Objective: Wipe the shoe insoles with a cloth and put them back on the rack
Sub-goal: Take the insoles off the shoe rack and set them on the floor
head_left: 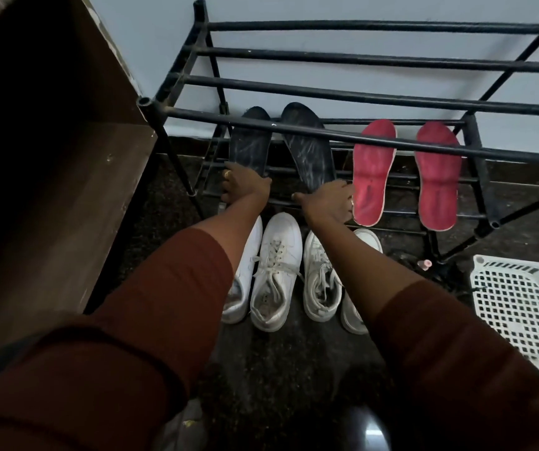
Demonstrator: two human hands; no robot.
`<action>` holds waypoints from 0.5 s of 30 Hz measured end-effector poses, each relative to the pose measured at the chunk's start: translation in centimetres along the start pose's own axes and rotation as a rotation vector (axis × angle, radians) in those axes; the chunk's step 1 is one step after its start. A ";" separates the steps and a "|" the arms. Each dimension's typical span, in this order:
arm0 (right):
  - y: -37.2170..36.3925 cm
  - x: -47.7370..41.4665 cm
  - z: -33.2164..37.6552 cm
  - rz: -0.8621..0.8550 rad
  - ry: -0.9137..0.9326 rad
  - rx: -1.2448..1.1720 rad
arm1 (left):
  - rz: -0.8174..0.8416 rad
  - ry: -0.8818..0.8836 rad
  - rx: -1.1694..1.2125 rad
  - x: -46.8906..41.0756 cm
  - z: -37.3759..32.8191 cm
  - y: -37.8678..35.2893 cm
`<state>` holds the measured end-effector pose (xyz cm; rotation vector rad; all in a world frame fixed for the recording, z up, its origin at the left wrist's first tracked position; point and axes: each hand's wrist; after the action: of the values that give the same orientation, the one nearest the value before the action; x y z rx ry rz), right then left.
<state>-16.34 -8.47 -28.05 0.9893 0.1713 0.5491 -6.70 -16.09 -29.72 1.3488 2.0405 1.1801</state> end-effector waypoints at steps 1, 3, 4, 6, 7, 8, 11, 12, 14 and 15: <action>-0.5 -0.3 0.1 -0.006 0.067 0.056 | -0.003 0.009 0.005 -0.4 0.0 -0.2; -1.2 -0.9 0.1 -0.014 0.196 0.117 | 0.013 0.019 0.025 -0.9 0.3 -0.4; -1.5 -1.3 0.2 -0.009 0.239 0.125 | 0.016 0.030 0.049 -1.0 0.5 -0.4; -1.4 -1.9 0.2 0.008 0.254 0.109 | 0.001 0.040 0.085 -0.5 1.1 -0.1; -1.2 -2.0 0.2 0.014 0.242 0.098 | -0.015 0.036 0.090 0.0 1.5 0.2; -0.9 -1.9 0.1 0.011 0.233 0.090 | -0.030 0.027 0.098 0.6 2.0 0.5; 0.4 -0.3 -0.8 0.001 0.227 0.039 | -0.055 0.004 0.163 3.3 3.8 1.2; 0.7 0.5 -1.4 0.003 0.231 0.009 | -0.061 0.009 0.187 4.3 4.5 1.4; 1.0 2.4 -2.9 0.010 0.246 -0.034 | -0.074 0.037 0.226 6.5 5.8 1.9; 1.1 3.4 -3.7 0.009 0.257 -0.053 | -0.077 0.049 0.243 7.7 6.6 2.2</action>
<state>-15.29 -3.53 -28.75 0.8661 0.3798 0.6853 -4.13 -6.12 -30.69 1.3463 2.3101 0.9653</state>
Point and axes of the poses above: each hand's wrist, its own x-axis away from the middle knuckle, its own y-axis out of the back of the hand, z = x × y, and after that the axes turned 15 degrees about -z, right-handed
